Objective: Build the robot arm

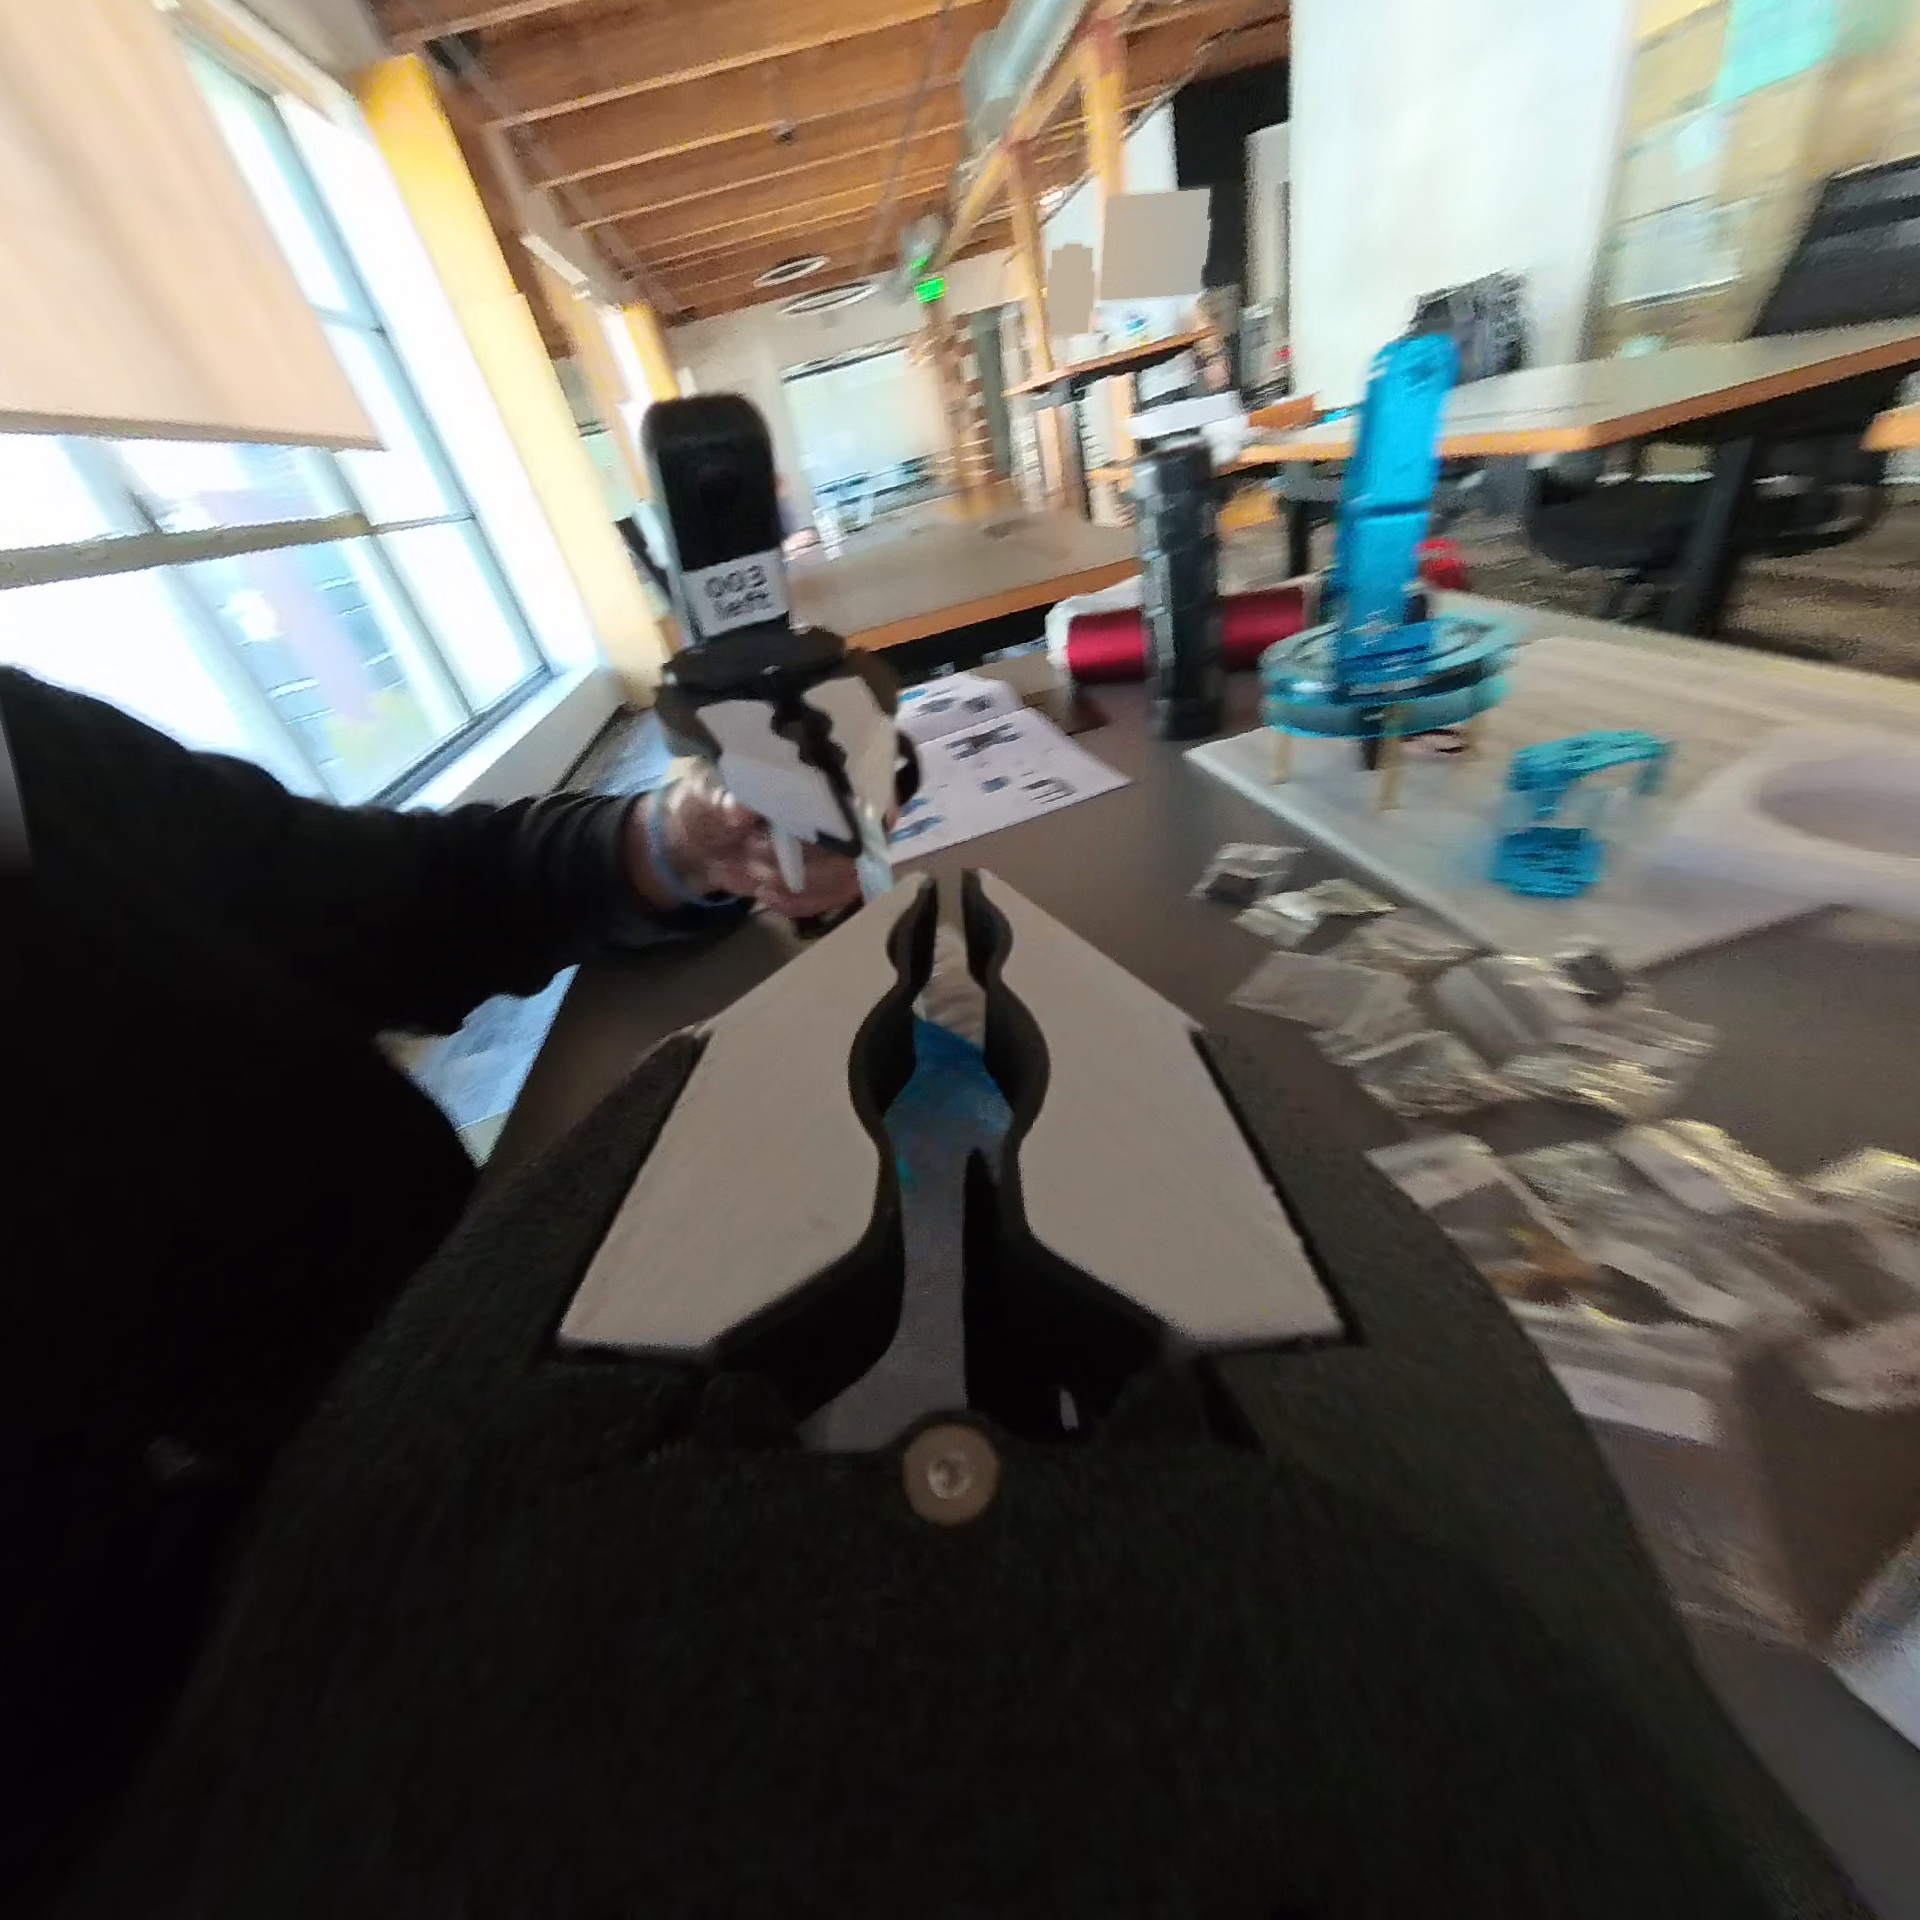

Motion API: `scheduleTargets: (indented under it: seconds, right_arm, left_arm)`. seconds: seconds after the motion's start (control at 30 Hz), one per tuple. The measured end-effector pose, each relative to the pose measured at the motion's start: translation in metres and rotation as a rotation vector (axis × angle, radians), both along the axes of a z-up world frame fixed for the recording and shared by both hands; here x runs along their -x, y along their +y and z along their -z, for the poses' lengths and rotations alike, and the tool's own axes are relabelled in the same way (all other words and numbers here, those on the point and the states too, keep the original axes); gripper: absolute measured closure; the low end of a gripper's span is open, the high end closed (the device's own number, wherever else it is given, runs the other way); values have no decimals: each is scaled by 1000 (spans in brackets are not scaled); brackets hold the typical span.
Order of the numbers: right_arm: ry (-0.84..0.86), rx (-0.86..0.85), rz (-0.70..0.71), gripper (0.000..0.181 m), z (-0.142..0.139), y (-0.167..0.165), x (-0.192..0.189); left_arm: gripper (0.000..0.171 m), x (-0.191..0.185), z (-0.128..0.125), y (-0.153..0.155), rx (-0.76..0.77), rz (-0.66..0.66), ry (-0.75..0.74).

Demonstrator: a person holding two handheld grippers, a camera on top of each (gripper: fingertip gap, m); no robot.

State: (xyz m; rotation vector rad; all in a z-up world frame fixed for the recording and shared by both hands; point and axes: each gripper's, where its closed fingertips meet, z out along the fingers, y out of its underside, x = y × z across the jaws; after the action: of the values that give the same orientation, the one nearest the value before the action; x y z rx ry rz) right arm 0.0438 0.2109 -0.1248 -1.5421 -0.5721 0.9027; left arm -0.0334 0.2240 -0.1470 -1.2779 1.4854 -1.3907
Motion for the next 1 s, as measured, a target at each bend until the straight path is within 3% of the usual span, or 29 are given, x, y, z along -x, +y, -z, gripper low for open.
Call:
scheduleTargets:
  seconds: [0.2,0.37,0.47,0.57,0.67,0.77,0.93,1.0]
  right_arm:
    - [0,-31,248,178,-11,22,-57]
    - [38,0,270,178,-7,26,-69]
    - [51,18,266,178,-3,28,-72]
    - [53,36,243,178,0,28,-68]
    - [35,46,214,177,2,26,-59]
    - [-20,16,214,177,1,24,-55]
    - [-88,-37,303,178,-6,27,-73]
    - [-123,-2,329,176,3,32,-81]
  left_arm:
    - [171,-34,35,70,-49,-317,313]
    - [171,-96,48,142,-300,-552,556]
    - [171,-130,66,169,-297,-650,644]
    - [170,-160,88,154,-167,-605,637]
    - [142,-168,96,135,19,-564,603]
    - [132,-156,76,136,35,-585,532]
    - [133,-105,20,123,41,-560,410]
    - [134,-77,11,116,-6,-561,412]
